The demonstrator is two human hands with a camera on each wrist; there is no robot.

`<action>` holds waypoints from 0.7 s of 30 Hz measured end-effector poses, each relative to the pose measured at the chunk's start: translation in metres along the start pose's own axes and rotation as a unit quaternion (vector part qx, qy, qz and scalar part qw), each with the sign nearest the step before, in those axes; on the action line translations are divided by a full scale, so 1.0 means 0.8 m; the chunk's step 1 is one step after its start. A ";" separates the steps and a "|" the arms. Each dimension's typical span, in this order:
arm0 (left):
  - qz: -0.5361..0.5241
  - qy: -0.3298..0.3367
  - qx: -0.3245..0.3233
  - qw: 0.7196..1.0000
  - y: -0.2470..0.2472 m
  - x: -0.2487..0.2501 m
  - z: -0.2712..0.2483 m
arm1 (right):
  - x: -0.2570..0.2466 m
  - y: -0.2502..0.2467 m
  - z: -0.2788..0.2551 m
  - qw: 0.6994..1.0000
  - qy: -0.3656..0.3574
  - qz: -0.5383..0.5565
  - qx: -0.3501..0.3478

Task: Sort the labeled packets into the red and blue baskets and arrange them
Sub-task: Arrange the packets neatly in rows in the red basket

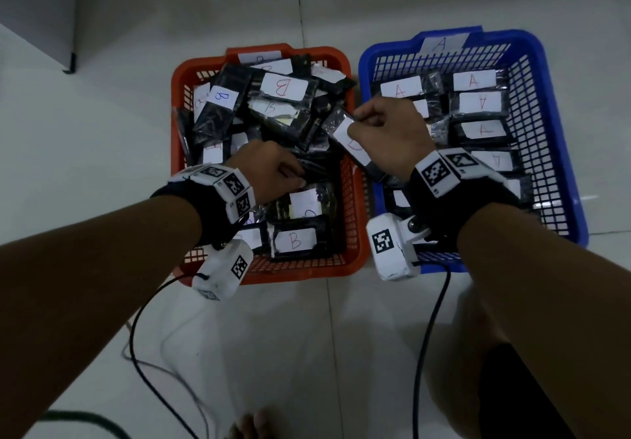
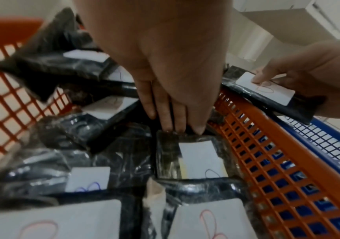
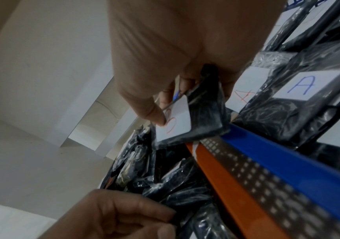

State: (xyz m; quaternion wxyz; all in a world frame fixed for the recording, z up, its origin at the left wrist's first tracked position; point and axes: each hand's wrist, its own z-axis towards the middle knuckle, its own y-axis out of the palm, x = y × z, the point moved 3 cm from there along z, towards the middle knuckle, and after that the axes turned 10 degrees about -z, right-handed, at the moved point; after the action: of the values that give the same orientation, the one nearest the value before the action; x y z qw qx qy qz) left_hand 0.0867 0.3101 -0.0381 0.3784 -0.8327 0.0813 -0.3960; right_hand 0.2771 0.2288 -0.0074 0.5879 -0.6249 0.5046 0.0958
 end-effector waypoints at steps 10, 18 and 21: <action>0.059 0.052 0.098 0.992 -0.040 -0.012 -0.042 | -0.051 0.048 -0.018 0.939 -0.123 -0.221 -0.233; -0.011 0.072 0.306 0.949 -0.063 -0.033 -0.082 | -0.047 0.118 -0.023 0.903 -0.147 -0.287 -0.283; -0.032 0.092 0.331 0.939 -0.062 -0.025 -0.085 | -0.038 0.123 -0.024 0.888 -0.142 -0.323 -0.294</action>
State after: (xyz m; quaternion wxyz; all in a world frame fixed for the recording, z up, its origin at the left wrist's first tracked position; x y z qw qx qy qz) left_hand 0.0155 0.3153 0.0118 0.6104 -0.6226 -0.0462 -0.4875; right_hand 0.1808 0.2484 -0.0433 0.4409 -0.8775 0.1346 0.1325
